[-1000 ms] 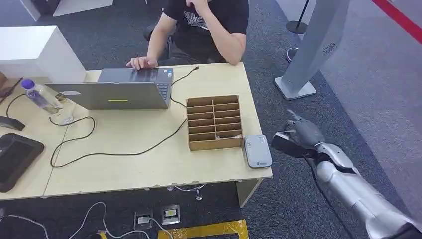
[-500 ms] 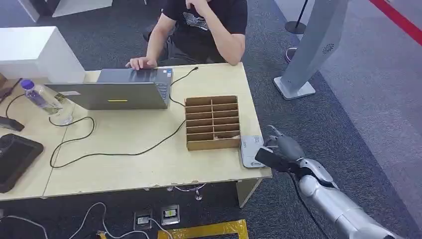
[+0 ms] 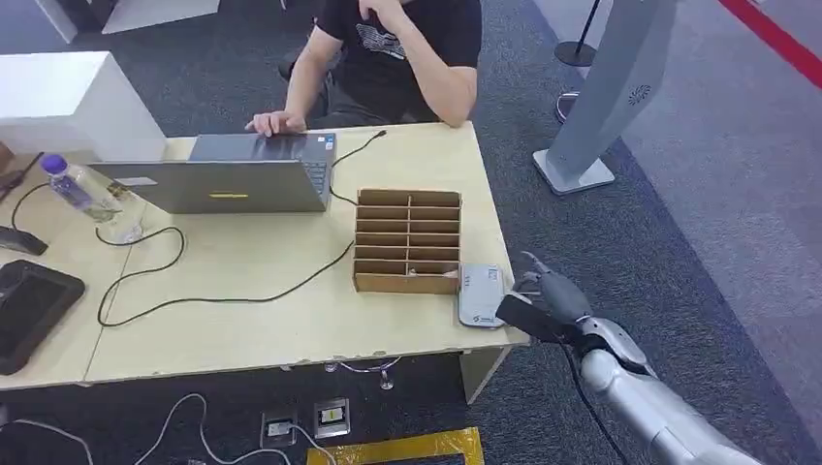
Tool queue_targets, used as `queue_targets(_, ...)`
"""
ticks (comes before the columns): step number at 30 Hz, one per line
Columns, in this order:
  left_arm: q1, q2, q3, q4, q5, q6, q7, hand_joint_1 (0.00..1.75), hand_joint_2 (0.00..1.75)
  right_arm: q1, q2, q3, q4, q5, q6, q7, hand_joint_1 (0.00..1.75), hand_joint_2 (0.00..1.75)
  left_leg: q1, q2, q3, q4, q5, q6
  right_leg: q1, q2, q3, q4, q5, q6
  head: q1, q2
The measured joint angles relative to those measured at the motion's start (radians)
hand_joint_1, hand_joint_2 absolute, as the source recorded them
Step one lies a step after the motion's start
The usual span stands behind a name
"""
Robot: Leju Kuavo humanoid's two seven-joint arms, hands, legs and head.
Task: Pass the card to the sensor for recognition and then transmit it.
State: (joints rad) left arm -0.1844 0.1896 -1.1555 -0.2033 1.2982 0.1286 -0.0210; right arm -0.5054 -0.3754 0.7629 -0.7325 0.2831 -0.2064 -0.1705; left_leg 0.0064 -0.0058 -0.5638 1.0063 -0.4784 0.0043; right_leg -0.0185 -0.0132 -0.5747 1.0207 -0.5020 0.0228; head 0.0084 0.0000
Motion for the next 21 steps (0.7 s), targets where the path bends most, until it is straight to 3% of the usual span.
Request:
queue_targets(8, 0.004, -0.002, 0.000, 0.000, 0.002, 0.010, -0.010, 0.00, 0.00, -0.097, -0.069, -0.080, -0.025, 0.037, -0.017, -0.014, 1.75, 1.75, -0.001, 0.000, -0.001, 0.000, 0.000, 0.000, -0.001, 0.000, -0.001, 0.000, 0.000, 0.000, 0.000, 0.000)
queue_targets(15, 0.005, 0.000, 0.000, 0.000, -0.010, 0.010, -0.022, 0.00, 0.00, -0.262, -0.162, -0.185, -0.050, 0.079, 0.041, -0.028, 1.75, 1.75, -0.002, 0.000, -0.001, 0.000, 0.000, 0.000, -0.002, -0.001, -0.001, 0.000, 0.001, 0.001, 0.000, 0.000)
queue_targets(21, 0.004, 0.003, 0.000, 0.000, -0.035, -0.011, -0.027, 0.00, 0.00, -0.288, -0.162, -0.204, -0.110, 0.134, 0.069, 0.010, 1.75, 1.75, -0.001, 0.000, -0.001, 0.000, 0.000, 0.000, -0.001, -0.001, -0.001, 0.000, 0.001, 0.001, 0.000, 0.000)
